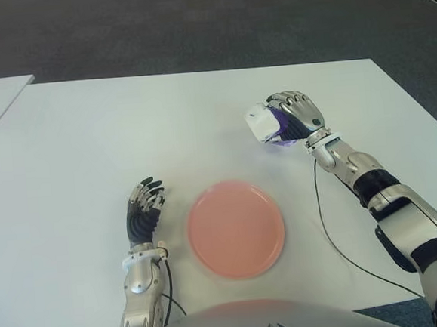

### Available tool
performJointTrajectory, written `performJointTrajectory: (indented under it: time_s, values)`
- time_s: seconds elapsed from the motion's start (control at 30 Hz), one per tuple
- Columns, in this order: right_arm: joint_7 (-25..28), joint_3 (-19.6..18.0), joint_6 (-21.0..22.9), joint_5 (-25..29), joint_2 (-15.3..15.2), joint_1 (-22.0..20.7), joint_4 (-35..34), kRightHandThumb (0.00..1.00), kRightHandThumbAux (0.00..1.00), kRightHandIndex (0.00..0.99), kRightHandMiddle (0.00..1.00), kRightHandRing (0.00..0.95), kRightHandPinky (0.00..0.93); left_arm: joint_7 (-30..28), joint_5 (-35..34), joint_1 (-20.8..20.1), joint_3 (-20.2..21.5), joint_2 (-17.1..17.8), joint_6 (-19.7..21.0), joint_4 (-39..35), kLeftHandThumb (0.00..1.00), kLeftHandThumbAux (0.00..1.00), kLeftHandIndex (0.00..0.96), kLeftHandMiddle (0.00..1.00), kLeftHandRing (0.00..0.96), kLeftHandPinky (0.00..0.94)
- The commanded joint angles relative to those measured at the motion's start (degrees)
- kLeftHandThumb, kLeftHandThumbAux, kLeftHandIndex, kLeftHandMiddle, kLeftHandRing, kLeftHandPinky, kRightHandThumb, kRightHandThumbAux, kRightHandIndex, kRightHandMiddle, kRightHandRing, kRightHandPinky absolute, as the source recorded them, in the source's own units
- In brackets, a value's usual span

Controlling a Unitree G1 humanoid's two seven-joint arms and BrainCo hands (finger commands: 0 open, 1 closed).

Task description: Put the tissue paper into the plate.

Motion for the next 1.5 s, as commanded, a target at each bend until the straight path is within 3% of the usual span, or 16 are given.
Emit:
performJointTrajectory:
  time_s: [0.03,0.23,0.43,0.67,0.83,1.03,1.33,1.5]
  values:
    - [3.28,-2.17,0.25,0.16,-1.16,3.7,-7.15,0.705,0.717,0.439,0.84,0.792,0.78,0.6,-1.31,2.48,-0.45,-3.57,3.12,3.8,0.184,0.732,0.264,0.322,0.345,0.355]
    - [5.7,-4.35,-0.29,-1.02,-2.71,6.32,-13.86,0.706,0.717,0.437,0.907,0.843,0.84,0.4,-1.71,4.26,-1.54,-4.06,1.98,2.67,0.182,0.714,0.263,0.326,0.348,0.358]
    - [4.69,-5.85,-1.35,-3.29,-4.03,9.33,-19.37,0.708,0.716,0.437,0.931,0.869,0.861,-0.42,-2.33,6.6,-3.45,-4.18,0.62,0.48,0.185,0.706,0.269,0.337,0.353,0.36]
    - [5.96,-9.5,-4.39,-2.21,-6.0,15.17,-29.52,0.71,0.715,0.437,0.925,0.879,0.865,-0.28,-3.2,7.51,-4.61,-4.25,1.16,-0.77,0.2,0.708,0.271,0.342,0.352,0.359]
    - [9.81,-12.54,-5.27,-0.53,-7.08,20.71,-38.9,0.71,0.715,0.438,0.915,0.879,0.862,0.32,-3.09,7.67,-5.08,-4.51,1.95,-1.01,0.209,0.714,0.269,0.342,0.354,0.363]
    - [15.8,-14.81,-6.24,2.51,-6.71,23.76,-44.77,0.713,0.715,0.438,0.885,0.869,0.854,0.58,-2.87,7.58,-5.46,-4.79,1.96,-0.94,0.207,0.703,0.265,0.338,0.354,0.363]
    - [19.66,-17.31,-7.89,3.36,-5.67,27.07,-48.98,0.714,0.715,0.439,0.865,0.858,0.852,0.46,-3.24,7.22,-5.61,-4.9,1.83,-0.88,0.208,0.695,0.267,0.34,0.355,0.364]
    - [21.4,-20.2,-10.02,4.77,-6.49,34.25,-56.08,0.715,0.714,0.439,0.855,0.851,0.853,0.59,-3.13,6.86,-5.61,-4.67,1.71,-0.65,0.204,0.689,0.264,0.339,0.355,0.363]
